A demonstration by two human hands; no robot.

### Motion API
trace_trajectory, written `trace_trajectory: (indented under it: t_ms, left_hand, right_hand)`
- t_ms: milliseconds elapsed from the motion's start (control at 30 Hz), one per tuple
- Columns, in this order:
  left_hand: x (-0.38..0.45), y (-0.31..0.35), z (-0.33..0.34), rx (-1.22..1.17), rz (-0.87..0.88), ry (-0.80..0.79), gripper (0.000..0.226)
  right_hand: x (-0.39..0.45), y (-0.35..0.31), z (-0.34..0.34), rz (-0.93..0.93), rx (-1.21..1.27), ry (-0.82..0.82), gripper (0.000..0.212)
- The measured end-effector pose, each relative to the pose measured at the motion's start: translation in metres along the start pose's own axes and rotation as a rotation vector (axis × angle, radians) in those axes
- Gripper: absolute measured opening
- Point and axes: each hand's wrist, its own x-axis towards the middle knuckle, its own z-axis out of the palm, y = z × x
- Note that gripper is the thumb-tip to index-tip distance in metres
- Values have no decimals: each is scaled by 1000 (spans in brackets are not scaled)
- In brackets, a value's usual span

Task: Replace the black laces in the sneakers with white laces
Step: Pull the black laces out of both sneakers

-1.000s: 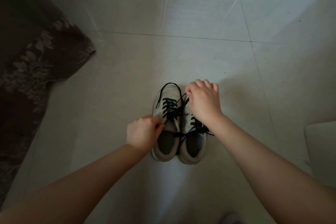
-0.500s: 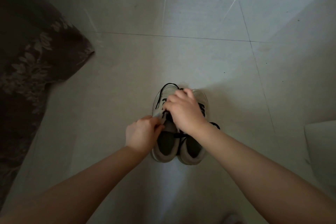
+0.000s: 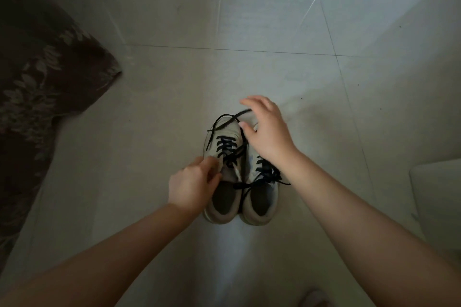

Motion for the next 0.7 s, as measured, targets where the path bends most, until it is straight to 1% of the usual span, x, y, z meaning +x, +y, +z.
trace_trajectory:
  t_ms: [33,67,100,167,200,233,333,400,500,633,700]
  left_hand:
    - [0,1,1,-8,16,17,25]
    - [0,3,1,-13,33,34,27]
    - [0,4,1,-13,53,47,27]
    - [0,4,3,9,95,66,26]
    - [0,3,4,21,115,79,25]
    - [0,4,4,30,138,91,23]
    - [-1,12,5,37,171,120,5]
    - [1,21,7,46,126,86,20]
    - [8,30,10,50,16,-30,33]
    - [12,33,13,-54,-78,-87,41]
    - [11,34,13,-101,-154,-125,37]
  right_hand:
    - [-5,-1,2,-35,-22,1,25]
    - [-10,0,1,-34,-39,-35,15]
    - [-15,3,1,-3,-40,-121,10]
    - [-24,9,2,77,-77,-363,11]
    - [-28,11,5,74,-144,-440,12]
    - [-31,12,8,61,-200,-472,13]
    - [-34,9,12,43,-246,-460,16]
    - [-33,9,13,42,-238,-441,16]
    - [-34,8,15,49,-197,-391,13]
    - [-35,8,18,40,-197,-376,11]
    - [-35,6,18,-39,-259,-384,13]
